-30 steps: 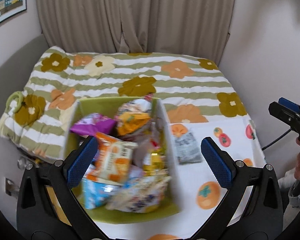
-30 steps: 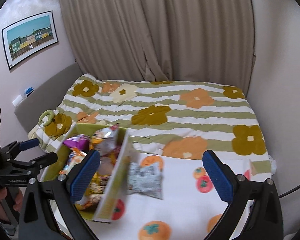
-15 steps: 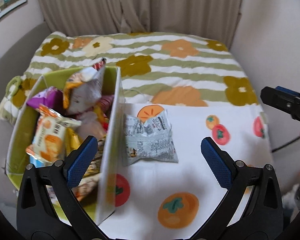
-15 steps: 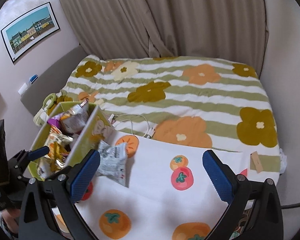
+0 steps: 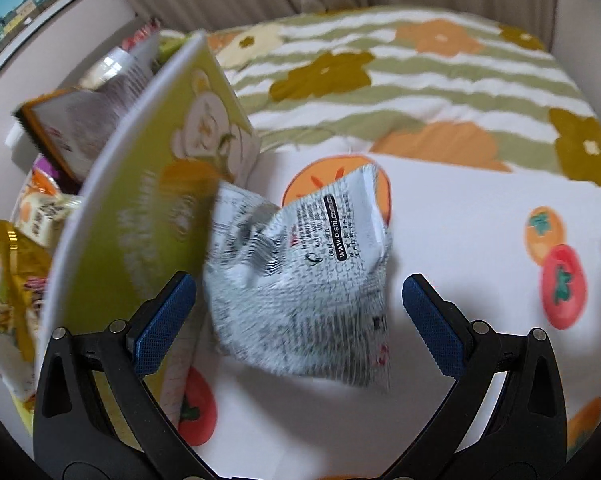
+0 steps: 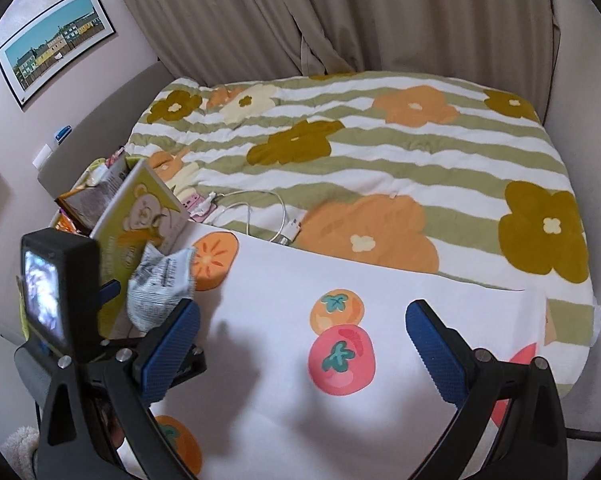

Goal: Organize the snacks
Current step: 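Grasp the grey-white printed bag with the left tool, then carry the grey-white bag over the box and release it inside with the left tool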

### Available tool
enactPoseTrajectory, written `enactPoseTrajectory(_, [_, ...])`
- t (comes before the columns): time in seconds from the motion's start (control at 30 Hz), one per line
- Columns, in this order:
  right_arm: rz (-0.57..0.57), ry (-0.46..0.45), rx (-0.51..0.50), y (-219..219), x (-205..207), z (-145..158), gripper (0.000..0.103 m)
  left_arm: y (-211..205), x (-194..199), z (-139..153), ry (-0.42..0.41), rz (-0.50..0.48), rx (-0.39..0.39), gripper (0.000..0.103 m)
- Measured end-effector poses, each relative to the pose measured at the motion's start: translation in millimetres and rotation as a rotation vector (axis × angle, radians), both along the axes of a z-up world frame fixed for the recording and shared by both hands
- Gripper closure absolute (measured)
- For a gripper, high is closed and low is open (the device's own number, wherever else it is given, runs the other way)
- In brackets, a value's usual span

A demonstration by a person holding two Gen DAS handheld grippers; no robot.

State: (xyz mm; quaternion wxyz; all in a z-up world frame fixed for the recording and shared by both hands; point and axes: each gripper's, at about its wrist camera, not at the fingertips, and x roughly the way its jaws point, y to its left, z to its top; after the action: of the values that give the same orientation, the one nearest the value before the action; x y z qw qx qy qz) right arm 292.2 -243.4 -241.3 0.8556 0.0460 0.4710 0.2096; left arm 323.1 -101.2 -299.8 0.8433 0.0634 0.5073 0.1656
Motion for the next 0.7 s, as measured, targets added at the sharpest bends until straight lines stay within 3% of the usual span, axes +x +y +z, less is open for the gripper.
enactPoseTrajectory(0.13, [0.007,0.020,0.020,-2.7,12.2,-11.4,0.001,4.5,10.9,-16.1,0.055,0.022,0.008,0.000])
enactPoseTrajectory(0.27, [0.018,0.035,0.037,-1.0,20.9,-19.7,0.001,8.5,11.7,-22.4,0.068,0.001,-0.040,0.002])
enactPoseTrajectory(0.3, [0.019,0.040,0.040,-0.9,22.6,-21.6,0.001,9.1,11.5,-22.3,0.066,-0.005,-0.050,0.004])
enactPoseTrajectory(0.37, [0.022,0.047,0.049,-0.2,25.2,-25.1,0.001,11.8,11.3,-20.0,0.055,-0.022,-0.084,0.021])
enactPoseTrajectory(0.4, [0.023,0.051,0.053,0.1,26.1,-26.9,0.001,11.7,12.4,-18.5,0.052,-0.024,-0.080,0.023])
enactPoseTrajectory(0.53, [0.028,0.065,0.056,1.8,26.8,-32.1,0.001,14.2,12.2,-16.1,0.058,-0.058,-0.091,0.031])
enactPoseTrajectory(0.7, [0.021,0.074,0.054,1.7,23.7,-34.6,0.001,13.6,10.3,-5.5,0.041,-0.090,-0.126,0.033])
